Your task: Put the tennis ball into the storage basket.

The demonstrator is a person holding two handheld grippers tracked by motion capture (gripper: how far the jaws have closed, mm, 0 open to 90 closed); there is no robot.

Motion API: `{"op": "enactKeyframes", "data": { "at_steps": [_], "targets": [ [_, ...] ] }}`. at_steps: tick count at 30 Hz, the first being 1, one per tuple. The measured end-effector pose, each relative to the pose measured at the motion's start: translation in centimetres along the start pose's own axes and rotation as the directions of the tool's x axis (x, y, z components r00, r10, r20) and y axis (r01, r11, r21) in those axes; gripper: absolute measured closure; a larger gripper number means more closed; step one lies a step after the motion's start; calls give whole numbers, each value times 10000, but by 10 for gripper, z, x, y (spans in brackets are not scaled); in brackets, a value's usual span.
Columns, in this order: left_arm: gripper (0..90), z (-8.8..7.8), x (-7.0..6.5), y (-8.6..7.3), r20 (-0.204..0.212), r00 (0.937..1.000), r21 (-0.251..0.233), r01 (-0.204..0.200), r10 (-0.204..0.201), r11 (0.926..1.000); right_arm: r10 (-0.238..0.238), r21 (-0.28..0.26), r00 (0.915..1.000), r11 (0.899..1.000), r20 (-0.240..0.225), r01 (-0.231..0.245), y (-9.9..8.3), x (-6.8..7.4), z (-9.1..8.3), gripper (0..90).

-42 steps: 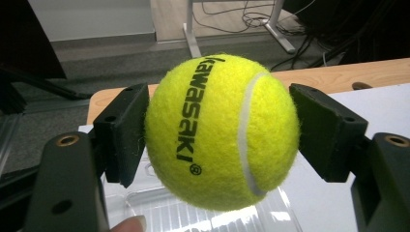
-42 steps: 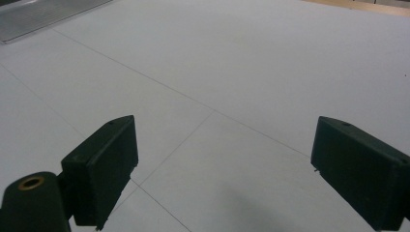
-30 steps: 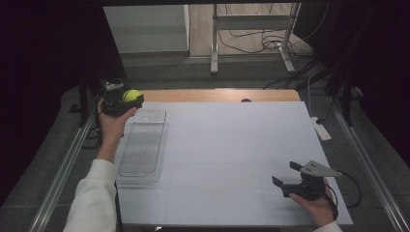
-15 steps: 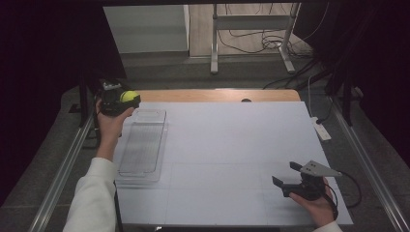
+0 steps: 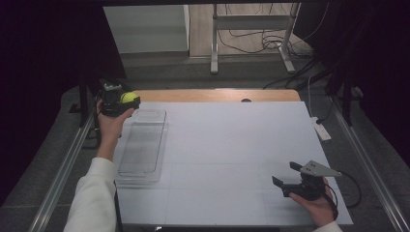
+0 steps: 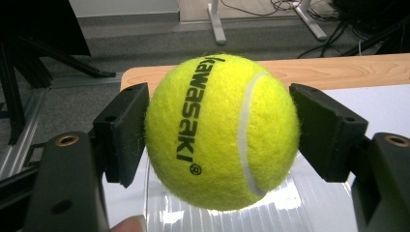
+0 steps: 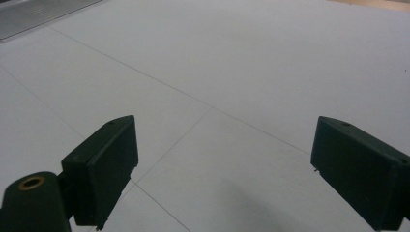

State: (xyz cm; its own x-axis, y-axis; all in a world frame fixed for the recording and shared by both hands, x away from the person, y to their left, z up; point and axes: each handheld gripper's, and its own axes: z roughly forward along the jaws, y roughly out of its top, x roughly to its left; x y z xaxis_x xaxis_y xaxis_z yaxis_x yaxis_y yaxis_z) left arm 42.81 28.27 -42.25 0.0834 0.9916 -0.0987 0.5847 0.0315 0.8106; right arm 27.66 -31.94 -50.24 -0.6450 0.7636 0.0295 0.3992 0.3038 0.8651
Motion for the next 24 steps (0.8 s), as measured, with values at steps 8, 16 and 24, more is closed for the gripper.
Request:
{"op": "enactKeyframes", "data": {
  "at_steps": [8,16,24],
  "targets": [
    [270,4,1,-3,-91,9998,290,-191,194,9994,3,-3,10000,10000,2,-3,0,0,0,102],
    [269,10,1,-8,65,9995,532,-312,309,9981,19,23,10000,10000,9,-19,0,-1,0,102],
    [270,17,2,-13,105,9996,775,-265,257,9966,21,36,10000,10000,20,-21,0,-1,0,102]
  ]
}}
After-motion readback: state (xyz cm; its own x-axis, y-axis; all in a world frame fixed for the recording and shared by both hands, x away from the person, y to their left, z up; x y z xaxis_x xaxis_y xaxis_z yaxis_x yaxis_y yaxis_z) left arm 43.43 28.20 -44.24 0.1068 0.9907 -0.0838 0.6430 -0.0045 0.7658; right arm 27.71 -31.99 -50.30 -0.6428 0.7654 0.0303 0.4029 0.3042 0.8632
